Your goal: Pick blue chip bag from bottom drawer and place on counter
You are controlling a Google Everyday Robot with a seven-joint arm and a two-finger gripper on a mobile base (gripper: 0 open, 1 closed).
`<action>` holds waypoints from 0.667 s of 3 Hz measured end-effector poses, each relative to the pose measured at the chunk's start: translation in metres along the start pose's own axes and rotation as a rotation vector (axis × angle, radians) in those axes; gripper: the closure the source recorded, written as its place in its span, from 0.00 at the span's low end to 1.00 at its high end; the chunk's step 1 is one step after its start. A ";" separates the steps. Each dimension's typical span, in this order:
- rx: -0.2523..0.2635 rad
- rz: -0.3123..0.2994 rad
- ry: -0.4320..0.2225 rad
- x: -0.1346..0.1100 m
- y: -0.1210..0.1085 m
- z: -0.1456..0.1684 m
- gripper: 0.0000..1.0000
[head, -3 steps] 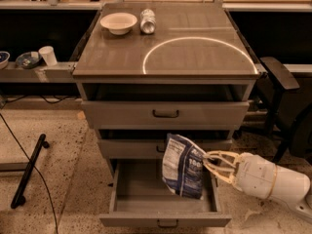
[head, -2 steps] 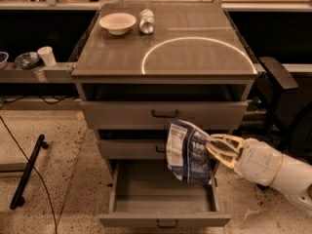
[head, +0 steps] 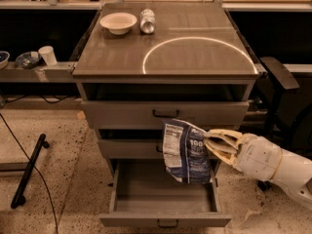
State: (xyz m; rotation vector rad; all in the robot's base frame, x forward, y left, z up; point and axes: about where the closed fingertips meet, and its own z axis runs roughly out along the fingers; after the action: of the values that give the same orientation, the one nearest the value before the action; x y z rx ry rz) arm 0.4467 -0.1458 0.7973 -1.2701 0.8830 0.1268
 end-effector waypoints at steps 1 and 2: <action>0.000 0.000 0.000 0.000 0.000 0.000 1.00; -0.010 -0.005 0.010 -0.002 -0.008 0.014 1.00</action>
Offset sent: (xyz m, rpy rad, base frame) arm 0.0247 0.0199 0.0164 -0.0362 0.0097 -0.0135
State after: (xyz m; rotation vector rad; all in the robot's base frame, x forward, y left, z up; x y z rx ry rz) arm 0.4572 -0.1355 0.8050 -1.2832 0.8891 0.1208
